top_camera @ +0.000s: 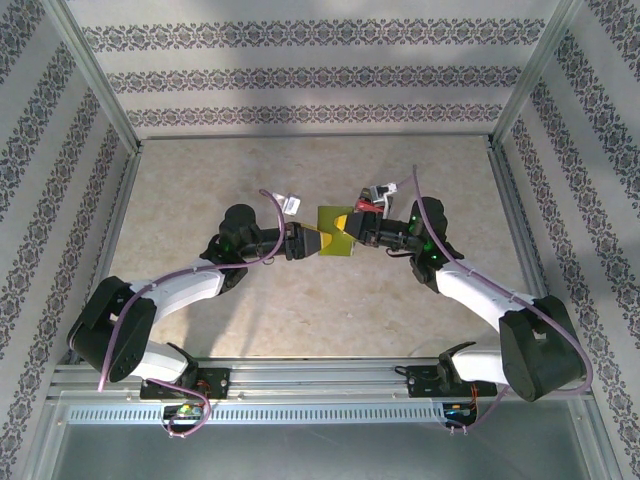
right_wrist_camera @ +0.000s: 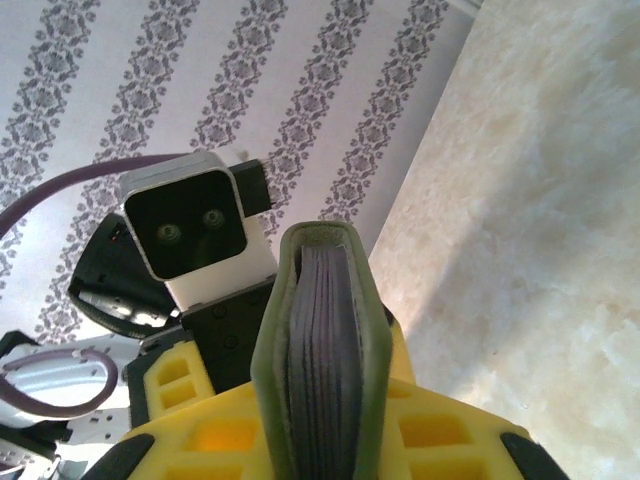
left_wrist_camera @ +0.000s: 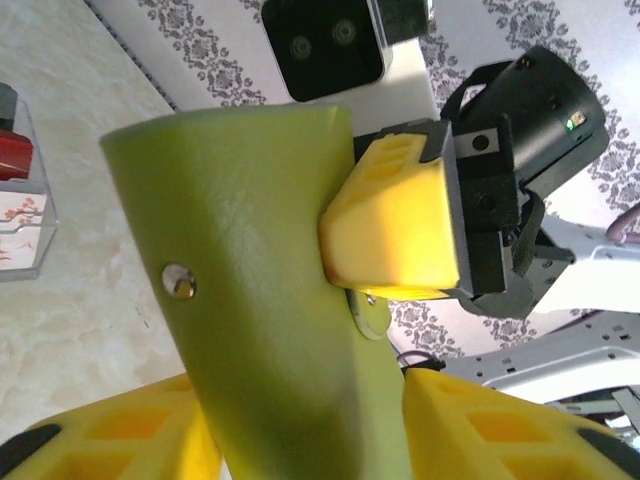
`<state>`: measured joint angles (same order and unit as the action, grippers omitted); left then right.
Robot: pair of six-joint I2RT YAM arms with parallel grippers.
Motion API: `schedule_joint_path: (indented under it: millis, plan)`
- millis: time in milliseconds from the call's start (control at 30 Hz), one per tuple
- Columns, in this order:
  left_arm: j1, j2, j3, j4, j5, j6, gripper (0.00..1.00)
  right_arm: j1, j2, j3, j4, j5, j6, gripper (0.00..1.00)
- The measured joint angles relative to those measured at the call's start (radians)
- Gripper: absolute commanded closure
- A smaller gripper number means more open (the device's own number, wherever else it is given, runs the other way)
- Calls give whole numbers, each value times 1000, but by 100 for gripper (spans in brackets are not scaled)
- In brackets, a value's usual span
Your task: Take the credit cards out of the card holder
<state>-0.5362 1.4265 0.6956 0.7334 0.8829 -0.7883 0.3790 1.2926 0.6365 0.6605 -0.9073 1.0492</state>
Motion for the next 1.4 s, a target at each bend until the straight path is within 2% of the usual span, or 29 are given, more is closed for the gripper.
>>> schedule_joint_path:
  millis: [100,233,400,467,600,700,800,933,1167,1267,1400]
  plan:
    - [-9,18,7,0,8,0,79,13,9,16,3,-7,-7,91]
    - [-7,23,14,-4,3,-8,87,9,25,19,14,-7,-24,89]
    - [-8,16,14,-13,-4,5,99,7,26,19,7,5,-32,63]
    - [-14,4,14,-42,-24,27,100,9,21,19,-26,27,-38,55]
    - [-28,-23,14,-119,-69,78,100,12,-36,22,-152,114,-90,47]
    - [-31,-56,14,-183,-109,121,100,26,-119,27,-302,232,-153,41]
    - [-32,-81,14,-238,-146,161,100,65,-198,52,-471,378,-219,40]
    - [-33,-90,14,-294,-188,202,100,137,-272,102,-668,576,-285,45]
    - [-39,-90,19,-363,-232,244,100,323,-264,238,-940,882,-343,52]
    - [-50,-90,23,-382,-237,258,100,390,-218,296,-996,957,-350,56]
    - [-63,-89,32,-390,-237,266,100,416,-154,337,-1026,990,-350,57]
